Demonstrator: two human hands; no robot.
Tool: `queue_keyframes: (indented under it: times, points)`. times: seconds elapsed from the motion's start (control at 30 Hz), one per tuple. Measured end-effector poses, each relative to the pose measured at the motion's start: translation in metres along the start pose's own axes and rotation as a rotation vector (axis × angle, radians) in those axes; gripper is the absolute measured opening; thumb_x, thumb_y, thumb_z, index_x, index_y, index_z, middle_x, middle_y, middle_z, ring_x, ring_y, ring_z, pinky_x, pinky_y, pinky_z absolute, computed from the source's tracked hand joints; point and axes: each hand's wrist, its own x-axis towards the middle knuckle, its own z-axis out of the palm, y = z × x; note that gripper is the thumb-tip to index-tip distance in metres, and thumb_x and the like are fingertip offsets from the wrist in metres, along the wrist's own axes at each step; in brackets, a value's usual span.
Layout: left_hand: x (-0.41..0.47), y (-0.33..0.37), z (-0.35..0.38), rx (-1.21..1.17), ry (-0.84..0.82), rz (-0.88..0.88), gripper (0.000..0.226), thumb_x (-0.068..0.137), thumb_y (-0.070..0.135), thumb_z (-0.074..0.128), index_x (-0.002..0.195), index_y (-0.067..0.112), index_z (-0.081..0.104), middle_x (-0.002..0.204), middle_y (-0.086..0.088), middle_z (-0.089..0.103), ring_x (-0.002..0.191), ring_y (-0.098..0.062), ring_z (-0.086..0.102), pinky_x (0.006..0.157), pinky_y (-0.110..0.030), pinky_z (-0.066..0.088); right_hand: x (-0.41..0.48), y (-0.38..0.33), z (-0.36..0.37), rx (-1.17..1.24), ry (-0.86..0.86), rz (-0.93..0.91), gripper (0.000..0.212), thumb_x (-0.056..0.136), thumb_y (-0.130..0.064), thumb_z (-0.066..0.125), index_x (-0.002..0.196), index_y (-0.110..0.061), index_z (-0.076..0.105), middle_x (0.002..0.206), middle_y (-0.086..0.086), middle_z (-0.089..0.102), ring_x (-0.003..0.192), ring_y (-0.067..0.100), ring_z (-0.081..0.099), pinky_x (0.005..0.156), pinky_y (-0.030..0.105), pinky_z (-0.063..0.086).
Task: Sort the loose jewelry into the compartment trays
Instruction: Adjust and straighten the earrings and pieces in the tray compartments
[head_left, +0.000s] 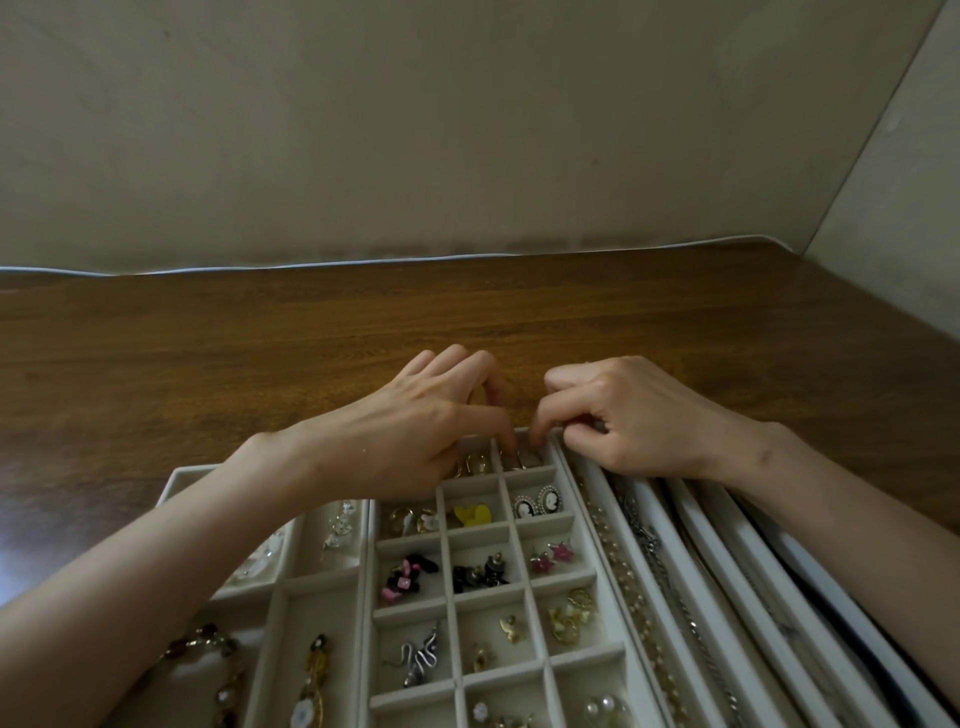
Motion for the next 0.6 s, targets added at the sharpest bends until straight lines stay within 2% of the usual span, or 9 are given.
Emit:
queue_keyframes:
  times: [0.2, 0.33, 0.43, 0.5, 0.6]
  points:
    - [-0.001, 0.004, -0.002, 0.105, 0.010, 0.009, 0.044, 0.080, 0.007, 0.055, 0.107, 0.040, 0.058, 0.109, 0.007, 0.040, 0.089, -0.003, 0.021, 0.074, -0.022, 0.023, 0.000, 0.000, 0.001, -0.013, -0.019, 0.019, 0.035, 0.079, -0.021, 0.039, 0.089, -0.029, 0.072, 0.065, -0.017, 0.041, 0.059, 0.002, 0.043, 0.055, 0.016, 0.029]
    - [0.000, 0.005, -0.002, 0.184, 0.042, 0.020, 0.043, 0.075, 0.007, 0.060, 0.104, 0.039, 0.059, 0.108, 0.004, 0.044, 0.087, -0.003, 0.017, 0.071, -0.023, 0.024, 0.000, 0.000, 0.000, -0.012, -0.026, 0.026, 0.036, 0.079, -0.022, 0.038, 0.092, -0.030, 0.072, 0.069, -0.014, 0.045, 0.061, 0.004, 0.045, 0.056, 0.018, 0.032]
    - [0.001, 0.005, -0.002, 0.117, 0.037, 0.000, 0.044, 0.075, 0.006, 0.054, 0.105, 0.037, 0.058, 0.109, 0.004, 0.044, 0.089, -0.004, 0.021, 0.071, -0.021, 0.024, -0.001, -0.001, -0.003, 0.024, -0.011, 0.026, 0.034, 0.079, -0.021, 0.041, 0.091, -0.029, 0.071, 0.069, -0.013, 0.047, 0.061, 0.006, 0.047, 0.055, 0.016, 0.030]
    - [0.002, 0.007, -0.006, -0.006, 0.038, -0.028, 0.036, 0.078, 0.013, 0.045, 0.104, 0.036, 0.058, 0.108, 0.007, 0.041, 0.091, -0.003, 0.025, 0.072, -0.019, 0.027, -0.003, -0.002, -0.008, 0.097, 0.010, 0.019, 0.027, 0.081, -0.021, 0.046, 0.089, -0.029, 0.071, 0.069, -0.015, 0.050, 0.065, 0.009, 0.051, 0.055, 0.018, 0.035]
    - [0.003, 0.012, -0.012, -0.154, -0.003, -0.039, 0.026, 0.082, 0.040, 0.041, 0.099, 0.035, 0.059, 0.105, 0.012, 0.038, 0.093, -0.003, 0.030, 0.079, -0.019, 0.032, -0.005, -0.006, -0.016, 0.188, -0.023, -0.008, 0.009, 0.084, -0.024, 0.062, 0.084, -0.030, 0.069, 0.073, -0.015, 0.055, 0.068, 0.011, 0.054, 0.058, 0.027, 0.043]
